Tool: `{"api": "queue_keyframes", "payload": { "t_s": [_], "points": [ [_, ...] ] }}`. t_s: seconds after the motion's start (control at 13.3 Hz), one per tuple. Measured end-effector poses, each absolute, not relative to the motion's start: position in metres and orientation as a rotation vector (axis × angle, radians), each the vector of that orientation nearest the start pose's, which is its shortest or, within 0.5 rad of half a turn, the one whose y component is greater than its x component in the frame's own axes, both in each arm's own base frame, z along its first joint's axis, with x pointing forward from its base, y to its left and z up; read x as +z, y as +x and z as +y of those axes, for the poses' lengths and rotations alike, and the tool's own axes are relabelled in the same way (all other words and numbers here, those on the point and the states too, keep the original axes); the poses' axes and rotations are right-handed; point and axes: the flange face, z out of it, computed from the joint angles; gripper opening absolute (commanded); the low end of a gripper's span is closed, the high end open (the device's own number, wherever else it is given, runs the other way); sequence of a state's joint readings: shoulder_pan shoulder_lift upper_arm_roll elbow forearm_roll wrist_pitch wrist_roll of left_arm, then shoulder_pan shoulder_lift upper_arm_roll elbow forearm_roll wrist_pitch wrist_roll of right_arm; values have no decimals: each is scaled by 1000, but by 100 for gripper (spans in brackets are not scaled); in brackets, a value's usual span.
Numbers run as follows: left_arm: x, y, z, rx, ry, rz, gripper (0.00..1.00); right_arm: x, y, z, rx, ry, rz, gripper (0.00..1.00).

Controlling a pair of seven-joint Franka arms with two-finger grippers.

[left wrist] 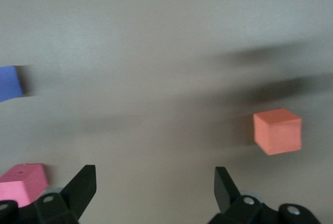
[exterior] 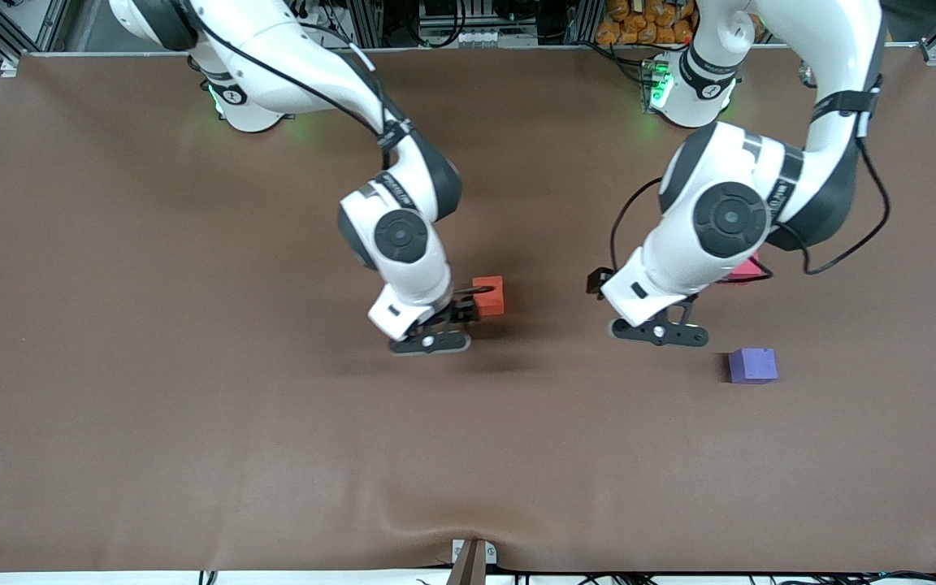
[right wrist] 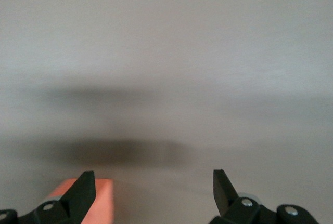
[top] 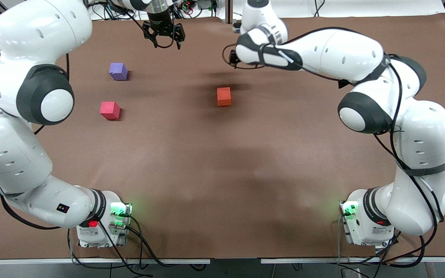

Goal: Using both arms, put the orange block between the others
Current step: 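Grasp the orange cube with the left gripper while the right gripper withdraws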

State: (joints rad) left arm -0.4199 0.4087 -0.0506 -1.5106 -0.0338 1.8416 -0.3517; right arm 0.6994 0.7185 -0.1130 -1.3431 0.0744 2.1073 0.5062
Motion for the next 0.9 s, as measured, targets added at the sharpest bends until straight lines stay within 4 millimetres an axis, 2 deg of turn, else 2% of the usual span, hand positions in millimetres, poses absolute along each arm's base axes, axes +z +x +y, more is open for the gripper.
{"api": "queue_keyframes", "payload": {
  "t_s": [0.15, 0.3, 0.53, 0.67, 0.9],
  "points": [
    [411, 588, -335, 123, -3160, 104, 100, 345, 622, 381, -51, -3175, -190, 100],
    [386, 580, -371, 95, -3172, 8, 100, 385, 638, 320, -35, -3192, -234, 100],
    [344, 575, -415, 49, -3195, -110, 100, 436, 649, 198, -5, -3168, -231, 100],
    [321, 569, -444, 46, -3200, -159, 100, 471, 642, 120, 51, -3150, -182, 100],
    [294, 555, -478, 41, -3207, -144, 100, 536, 616, 37, 62, -3117, -88, 100]
  ]
}}
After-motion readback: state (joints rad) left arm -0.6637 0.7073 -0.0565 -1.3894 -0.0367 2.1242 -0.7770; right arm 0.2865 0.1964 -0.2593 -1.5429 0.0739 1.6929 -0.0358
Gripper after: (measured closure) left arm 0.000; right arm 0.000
